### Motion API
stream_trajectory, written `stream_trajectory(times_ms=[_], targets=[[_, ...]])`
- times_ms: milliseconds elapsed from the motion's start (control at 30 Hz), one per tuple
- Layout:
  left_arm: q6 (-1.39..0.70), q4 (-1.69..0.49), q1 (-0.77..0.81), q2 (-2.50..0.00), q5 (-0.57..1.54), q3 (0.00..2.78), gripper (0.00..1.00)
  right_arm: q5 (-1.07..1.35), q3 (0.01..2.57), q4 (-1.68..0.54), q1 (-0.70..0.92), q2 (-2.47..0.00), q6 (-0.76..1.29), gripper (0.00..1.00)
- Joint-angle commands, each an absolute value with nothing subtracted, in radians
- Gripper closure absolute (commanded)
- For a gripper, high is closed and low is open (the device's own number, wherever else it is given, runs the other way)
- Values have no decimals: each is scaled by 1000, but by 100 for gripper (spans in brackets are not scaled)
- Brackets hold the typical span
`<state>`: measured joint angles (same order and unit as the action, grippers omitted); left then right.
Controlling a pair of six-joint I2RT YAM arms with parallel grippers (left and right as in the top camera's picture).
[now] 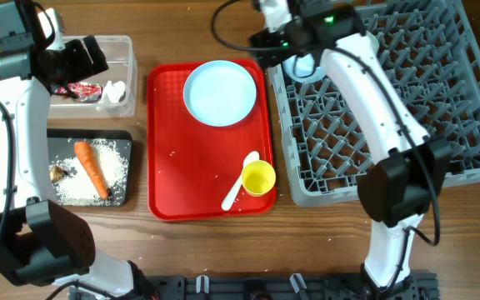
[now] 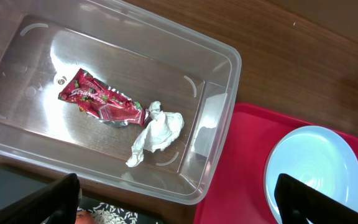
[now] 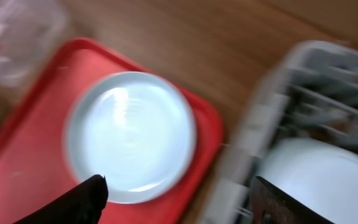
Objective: Sort waste into correct bins and load items into the dishwasher rack
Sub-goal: 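Stand the blue plate upright in the rack, right gripper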
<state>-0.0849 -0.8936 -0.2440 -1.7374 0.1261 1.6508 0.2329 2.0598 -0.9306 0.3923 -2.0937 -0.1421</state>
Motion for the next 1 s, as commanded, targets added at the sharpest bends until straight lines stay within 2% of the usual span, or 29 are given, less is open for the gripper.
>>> stream_trajectory(times_ms=[0,100,133,233,500,667,733,867,967], targets=[[-91,-891,-244,-1749,134,1651,0,323,2069,-960,463,-2193,-105,25],[-91,-888,-244,-1749,134,1651,0,199,2069,-1018,505,-2269,-101,26],[-91,-880,-244,-1749,134,1651,0,189,2069,-1027,505,-2286,-80,32],[-91,-856,-244,-1751,134,1651,0,53,2068,-1045,506,-2343,40,37],[-90,-845,-244,-1751,134,1651,0,-11,2068,-1034,504,-2423,163,39],[-90,-845,-244,-1751,134,1651,0,-7,2068,-1019,504,-2455,167,40],[-90,-845,-244,-1751,134,1651,0,0,2068,-1017,504,-2463,168,48],[-90,-845,-244,-1751,134,1651,0,0,2068,-1005,504,-2464,167,86],[-91,-845,-244,-1751,134,1651,0,0,2068,-992,504,-2464,167,96]])
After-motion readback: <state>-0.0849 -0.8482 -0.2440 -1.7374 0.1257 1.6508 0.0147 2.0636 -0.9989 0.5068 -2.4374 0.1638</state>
